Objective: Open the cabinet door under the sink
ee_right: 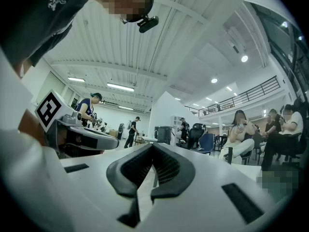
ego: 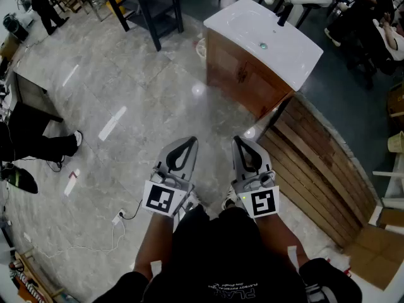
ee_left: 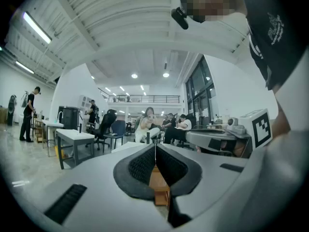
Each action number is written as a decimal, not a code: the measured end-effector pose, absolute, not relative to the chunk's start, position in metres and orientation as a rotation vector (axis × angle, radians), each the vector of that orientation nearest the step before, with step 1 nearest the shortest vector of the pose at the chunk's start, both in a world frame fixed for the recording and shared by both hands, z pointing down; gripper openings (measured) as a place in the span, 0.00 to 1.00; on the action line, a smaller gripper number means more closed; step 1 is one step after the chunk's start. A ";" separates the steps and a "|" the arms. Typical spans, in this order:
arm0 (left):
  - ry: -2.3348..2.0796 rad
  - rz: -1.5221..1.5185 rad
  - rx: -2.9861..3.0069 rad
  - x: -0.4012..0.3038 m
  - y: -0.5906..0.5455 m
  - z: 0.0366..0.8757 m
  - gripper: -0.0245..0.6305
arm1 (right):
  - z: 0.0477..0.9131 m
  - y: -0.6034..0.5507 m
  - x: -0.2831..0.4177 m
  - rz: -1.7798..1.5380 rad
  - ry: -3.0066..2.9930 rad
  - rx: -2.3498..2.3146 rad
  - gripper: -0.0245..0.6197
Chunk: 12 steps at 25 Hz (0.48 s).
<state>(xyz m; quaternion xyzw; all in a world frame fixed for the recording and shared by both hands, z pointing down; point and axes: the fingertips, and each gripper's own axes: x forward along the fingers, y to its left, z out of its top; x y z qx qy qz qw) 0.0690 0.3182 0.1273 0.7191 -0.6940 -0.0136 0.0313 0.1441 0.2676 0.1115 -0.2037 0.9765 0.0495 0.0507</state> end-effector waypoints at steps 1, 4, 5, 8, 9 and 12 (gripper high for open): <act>-2.148 -0.049 2.216 0.070 0.320 0.125 0.07 | 0.112 0.269 0.143 0.146 2.973 -0.615 0.08; -2.171 -0.067 2.221 0.070 0.325 0.121 0.07 | 0.112 0.275 0.139 0.133 2.972 -0.606 0.08; -2.171 -0.071 2.224 0.070 0.327 0.121 0.07 | 0.112 0.278 0.137 0.132 2.972 -0.605 0.08; -2.149 -0.081 2.240 0.067 0.332 0.123 0.07 | 0.114 0.283 0.130 0.134 2.976 -0.614 0.08; -2.141 -0.084 2.250 0.066 0.333 0.123 0.07 | 0.115 0.285 0.128 0.131 2.975 -0.622 0.08; -2.105 -0.096 2.283 0.061 0.339 0.125 0.07 | 0.121 0.291 0.122 0.144 2.980 -0.640 0.08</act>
